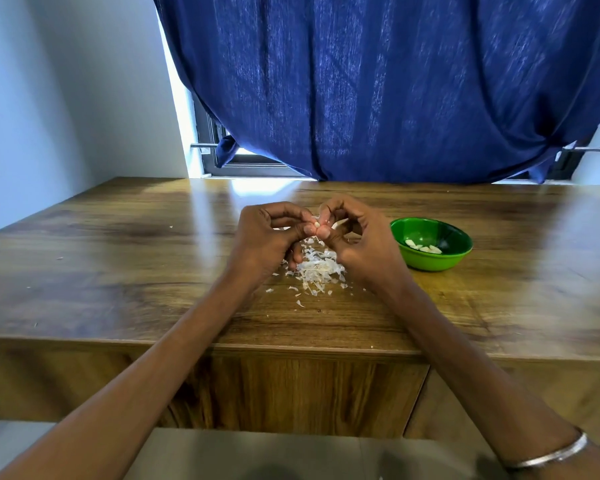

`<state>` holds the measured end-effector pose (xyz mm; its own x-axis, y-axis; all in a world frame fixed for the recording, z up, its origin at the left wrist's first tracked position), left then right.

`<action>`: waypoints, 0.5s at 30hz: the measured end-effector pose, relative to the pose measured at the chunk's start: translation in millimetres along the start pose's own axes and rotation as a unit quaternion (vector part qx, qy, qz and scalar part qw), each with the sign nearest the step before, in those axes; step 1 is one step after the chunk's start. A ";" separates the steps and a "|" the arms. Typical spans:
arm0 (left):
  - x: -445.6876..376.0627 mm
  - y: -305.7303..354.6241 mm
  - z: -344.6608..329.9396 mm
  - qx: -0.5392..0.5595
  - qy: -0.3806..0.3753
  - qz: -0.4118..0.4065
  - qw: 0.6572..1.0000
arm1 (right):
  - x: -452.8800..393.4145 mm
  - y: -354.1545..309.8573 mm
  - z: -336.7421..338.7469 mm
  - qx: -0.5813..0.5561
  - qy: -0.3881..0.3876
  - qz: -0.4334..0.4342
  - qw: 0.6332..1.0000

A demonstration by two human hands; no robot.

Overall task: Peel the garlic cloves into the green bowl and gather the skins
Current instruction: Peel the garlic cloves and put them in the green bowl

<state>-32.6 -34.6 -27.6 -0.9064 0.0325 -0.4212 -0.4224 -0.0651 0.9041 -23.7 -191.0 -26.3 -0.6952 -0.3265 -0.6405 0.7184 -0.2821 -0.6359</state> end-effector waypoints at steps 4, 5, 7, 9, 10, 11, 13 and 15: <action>0.3 -1.1 0.0 -0.004 0.006 -0.011 1.000 | 0.4 -0.5 -1.3 0.008 0.008 0.006 1.000; 0.4 -1.2 -0.2 -0.008 0.007 -0.013 1.000 | 0.6 0.1 -1.3 0.008 0.013 0.006 1.000; 0.5 -1.5 -0.1 -0.016 0.010 -0.019 1.000 | 1.0 0.4 -1.1 0.003 0.019 0.007 1.000; 0.0 -2.5 0.1 -0.025 0.008 -0.021 0.999 | 1.3 0.2 -1.7 0.000 0.018 0.008 1.000; -0.3 -3.2 0.1 -0.028 0.006 -0.021 0.999 | 1.3 0.2 -2.3 0.001 0.015 0.008 1.000; -0.4 -3.6 0.1 -0.030 0.004 -0.020 0.999 | 1.0 0.6 -2.8 0.002 0.012 0.007 1.000; -0.4 -3.9 0.2 -0.030 0.000 -0.019 0.999 | 0.3 1.3 -3.9 0.001 0.004 0.004 1.000; -0.4 -3.1 0.1 -0.027 -0.002 -0.021 0.999 | -0.6 1.9 -5.2 -0.007 -0.007 -0.002 1.000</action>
<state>-31.0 -34.3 -30.3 -0.8883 0.0402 -0.4576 -0.4590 -0.1166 0.8808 -22.1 -186.6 -29.4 -0.6977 -0.3371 -0.6321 0.7149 -0.2705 -0.6448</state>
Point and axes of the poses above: each hand's wrist, its own x-axis away from the middle knuckle, its own z-axis out of the back of the hand, y = z × x, the point moved 2 cm from there along -x, towards the middle knuckle, and after that the axes turned 6 degrees about -y, right-handed, at the moved point
